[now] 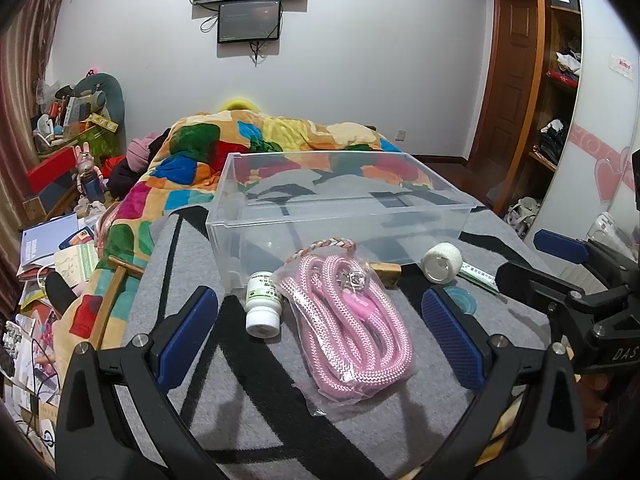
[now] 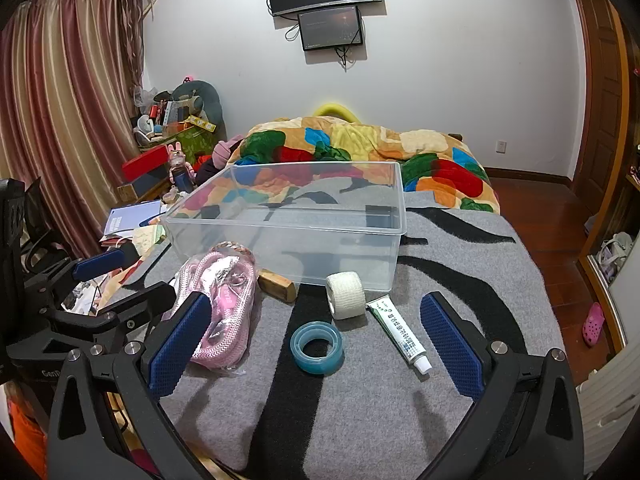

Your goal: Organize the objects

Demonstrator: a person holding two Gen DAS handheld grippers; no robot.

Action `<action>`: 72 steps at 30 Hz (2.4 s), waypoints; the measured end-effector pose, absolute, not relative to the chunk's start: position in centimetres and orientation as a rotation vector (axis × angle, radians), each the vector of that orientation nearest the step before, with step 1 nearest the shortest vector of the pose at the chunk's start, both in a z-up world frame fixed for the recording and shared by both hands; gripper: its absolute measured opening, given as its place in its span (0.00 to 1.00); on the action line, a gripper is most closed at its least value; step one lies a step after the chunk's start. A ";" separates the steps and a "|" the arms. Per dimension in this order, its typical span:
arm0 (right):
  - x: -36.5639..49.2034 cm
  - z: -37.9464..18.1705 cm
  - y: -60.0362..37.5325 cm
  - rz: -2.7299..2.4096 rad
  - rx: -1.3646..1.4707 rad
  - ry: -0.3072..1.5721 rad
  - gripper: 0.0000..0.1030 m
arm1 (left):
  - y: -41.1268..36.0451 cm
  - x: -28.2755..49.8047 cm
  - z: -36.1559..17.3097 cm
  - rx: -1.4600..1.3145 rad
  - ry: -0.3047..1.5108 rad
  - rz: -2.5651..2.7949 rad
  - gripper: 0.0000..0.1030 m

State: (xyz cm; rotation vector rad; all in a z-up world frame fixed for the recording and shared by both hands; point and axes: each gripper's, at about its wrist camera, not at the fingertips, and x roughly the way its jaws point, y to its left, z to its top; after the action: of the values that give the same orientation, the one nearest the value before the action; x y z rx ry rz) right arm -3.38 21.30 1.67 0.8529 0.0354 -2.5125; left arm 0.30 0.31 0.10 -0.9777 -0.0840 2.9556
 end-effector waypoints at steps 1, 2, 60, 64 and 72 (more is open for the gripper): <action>-3.4 1.7 21.3 -2.512 0.853 0.035 1.00 | 0.3 0.3 0.1 -0.979 -0.084 2.954 1.00; -3.4 1.7 21.3 -2.513 0.852 0.035 1.00 | 0.4 0.3 0.1 -0.979 -0.083 2.953 1.00; -3.2 1.7 21.2 -2.508 0.850 0.023 1.00 | 0.1 0.4 0.0 -0.983 -0.121 2.949 1.00; -3.2 1.8 21.1 -2.508 0.852 0.025 1.00 | 0.2 0.4 -0.1 -0.983 -0.123 2.931 1.00; -3.1 1.9 20.9 -2.492 0.829 0.030 0.99 | -0.1 0.3 -0.1 -0.991 -0.096 2.922 0.81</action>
State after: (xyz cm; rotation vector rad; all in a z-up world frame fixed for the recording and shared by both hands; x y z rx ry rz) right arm -3.14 20.90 1.87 0.8286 0.0298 -2.4919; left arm 0.32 -0.09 -0.11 -0.9907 -0.0959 2.9217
